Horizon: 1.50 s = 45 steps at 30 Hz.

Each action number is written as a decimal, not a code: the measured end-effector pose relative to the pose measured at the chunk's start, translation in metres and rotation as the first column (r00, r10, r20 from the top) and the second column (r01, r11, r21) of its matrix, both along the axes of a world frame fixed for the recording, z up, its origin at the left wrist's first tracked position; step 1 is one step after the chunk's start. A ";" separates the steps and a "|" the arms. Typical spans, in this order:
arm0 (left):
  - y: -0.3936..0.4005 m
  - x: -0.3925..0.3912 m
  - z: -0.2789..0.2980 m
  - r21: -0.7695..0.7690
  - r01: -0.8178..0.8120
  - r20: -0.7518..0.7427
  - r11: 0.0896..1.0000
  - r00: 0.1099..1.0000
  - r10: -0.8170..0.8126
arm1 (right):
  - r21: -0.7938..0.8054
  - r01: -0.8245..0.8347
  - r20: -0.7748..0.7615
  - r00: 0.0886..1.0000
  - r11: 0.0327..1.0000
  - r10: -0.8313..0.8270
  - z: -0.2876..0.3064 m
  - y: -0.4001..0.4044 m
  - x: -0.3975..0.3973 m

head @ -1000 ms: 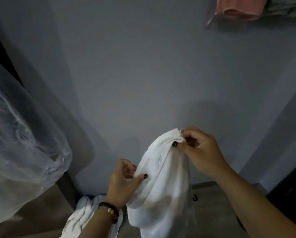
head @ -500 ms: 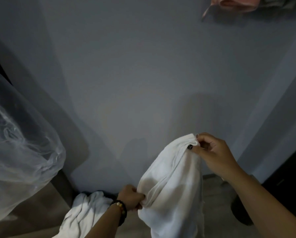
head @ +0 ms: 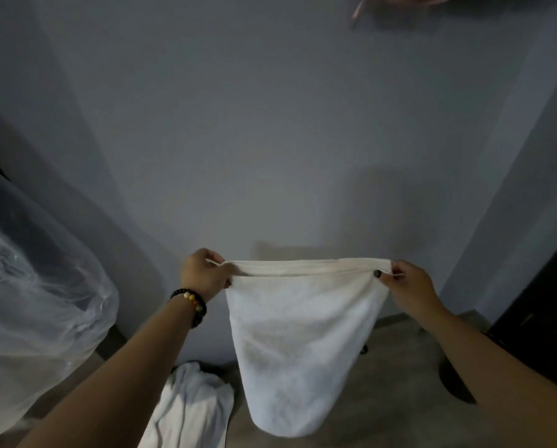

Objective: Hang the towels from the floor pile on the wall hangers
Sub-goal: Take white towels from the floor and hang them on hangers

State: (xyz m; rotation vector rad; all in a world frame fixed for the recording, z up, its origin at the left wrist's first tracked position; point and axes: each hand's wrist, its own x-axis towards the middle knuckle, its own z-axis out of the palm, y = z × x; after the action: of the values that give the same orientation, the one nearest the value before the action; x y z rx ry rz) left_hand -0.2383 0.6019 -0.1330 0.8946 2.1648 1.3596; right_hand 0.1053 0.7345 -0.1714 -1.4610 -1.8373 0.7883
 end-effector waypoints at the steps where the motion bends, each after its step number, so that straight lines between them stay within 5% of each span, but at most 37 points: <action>1: 0.002 -0.002 0.007 0.010 0.009 0.007 1.000 1.000 -0.009 | 0.003 -0.005 0.016 1.000 1.000 0.005 0.003 0.003 -0.001; 9: 0.007 -0.019 0.051 0.046 -0.177 0.057 0.983 0.983 0.174 | 0.068 -0.082 0.008 0.997 0.994 0.081 0.046 0.002 -0.036; 14: 0.012 -0.025 0.070 0.045 -0.266 0.245 0.963 0.937 0.247 | 0.176 -0.133 -0.032 0.990 0.975 0.141 0.086 -0.012 -0.086; 19: 0.005 -0.043 0.078 0.055 -0.287 0.305 0.956 0.917 0.258 | -0.048 -0.181 -0.244 0.956 0.982 0.165 0.098 -0.015 -0.105; 24: -0.002 -0.035 0.100 0.230 -0.231 0.361 0.945 0.922 0.138 | -0.213 -0.159 -0.459 0.887 0.964 0.046 0.105 0.007 -0.095; 29: -0.003 -0.022 0.127 0.369 -0.117 0.284 0.922 0.959 0.008 | -0.013 -0.071 -0.635 0.771 0.997 0.047 0.105 0.022 -0.079; 35: -0.005 -0.029 0.135 0.211 -0.137 0.368 0.968 0.928 0.051 | 0.019 -0.041 -0.527 0.849 0.999 0.045 0.100 0.026 -0.087; 42: -0.018 -0.035 0.139 0.369 -0.228 0.581 0.901 0.813 -0.033 | 0.214 -0.064 -0.453 0.878 0.975 0.157 0.146 0.026 -0.093; 45: -0.021 -0.038 0.147 0.454 -0.161 0.487 0.876 0.869 -0.092 | 0.236 -0.087 -0.474 0.859 0.968 0.193 0.168 0.025 -0.098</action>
State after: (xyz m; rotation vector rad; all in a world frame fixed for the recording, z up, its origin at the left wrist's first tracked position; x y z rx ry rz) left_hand -0.2768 0.5809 0.0144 0.5672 1.4746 1.9482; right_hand 0.0078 0.7595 -0.0038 -0.8905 -1.5789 0.9129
